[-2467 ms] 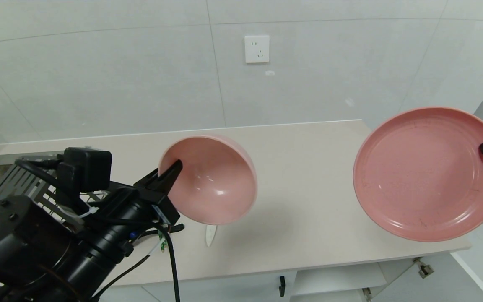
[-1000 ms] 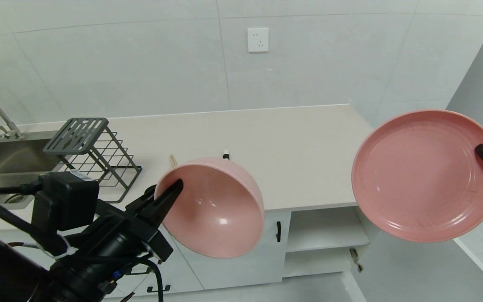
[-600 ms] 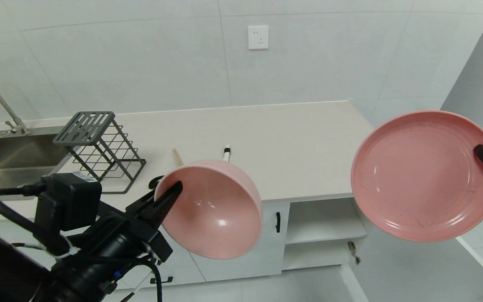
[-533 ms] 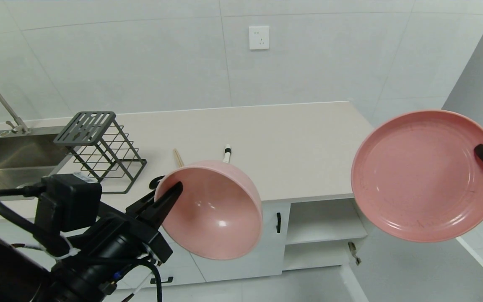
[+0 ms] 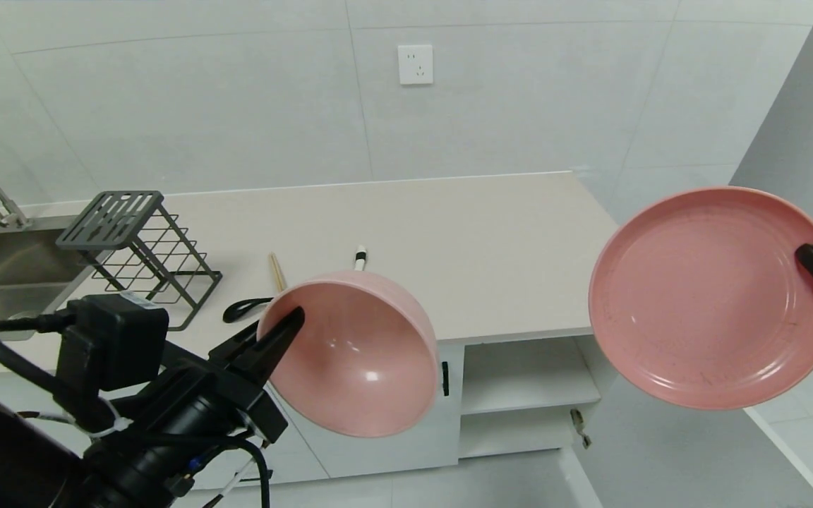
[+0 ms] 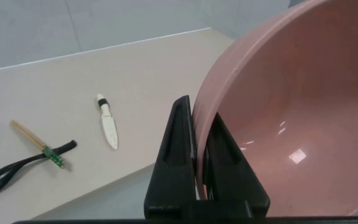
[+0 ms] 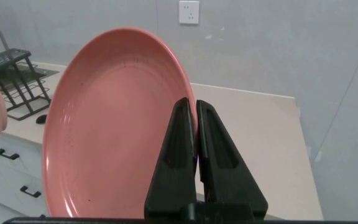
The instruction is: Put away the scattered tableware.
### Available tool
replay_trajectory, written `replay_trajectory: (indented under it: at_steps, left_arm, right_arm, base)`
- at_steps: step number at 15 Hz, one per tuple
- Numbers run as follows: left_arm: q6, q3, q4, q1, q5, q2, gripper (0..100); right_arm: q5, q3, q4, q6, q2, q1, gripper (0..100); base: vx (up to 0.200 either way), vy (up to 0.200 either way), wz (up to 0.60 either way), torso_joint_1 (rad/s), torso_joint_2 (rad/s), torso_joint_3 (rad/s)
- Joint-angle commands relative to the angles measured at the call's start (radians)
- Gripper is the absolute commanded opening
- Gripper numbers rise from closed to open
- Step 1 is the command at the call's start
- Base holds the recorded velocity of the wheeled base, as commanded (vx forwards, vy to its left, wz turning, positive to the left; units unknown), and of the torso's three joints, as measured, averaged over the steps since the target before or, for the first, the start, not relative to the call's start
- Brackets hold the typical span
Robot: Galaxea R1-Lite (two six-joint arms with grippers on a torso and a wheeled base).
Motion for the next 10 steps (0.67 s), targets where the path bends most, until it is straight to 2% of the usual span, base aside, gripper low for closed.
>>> replay_trajectory:
  at_steps: [1,5,7,10]
  left_arm:
    - [-0.001,0.006,-0.001,0.000,0.000,0.003,0]
    - [-0.001,0.009,-0.001,0.000,0.000,0.005,0]
    - [-0.001,0.009,-0.001,0.000,0.000,0.006,0]
    - [-0.003,0.009,-0.001,0.000,0.000,0.006,0]
  right_arm:
    - [0.000,-0.001,0.000,0.000,0.000,0.000,0]
    - [0.000,-0.001,0.000,0.000,0.000,0.000,0]
    - [0.000,-0.001,0.000,0.000,0.002,0.000,0]
    - [0.000,-0.001,0.000,0.002,0.000,0.000,0]
  base:
    - [0.000,0.000,0.00,0.000,0.00,0.000]
    - [0.000,0.000,0.00,0.000,0.00,0.000]
    - [0.000,0.000,0.00,-0.107,0.19,0.100]
    - [0.000,0.000,-0.60,-0.090,0.20,0.097]
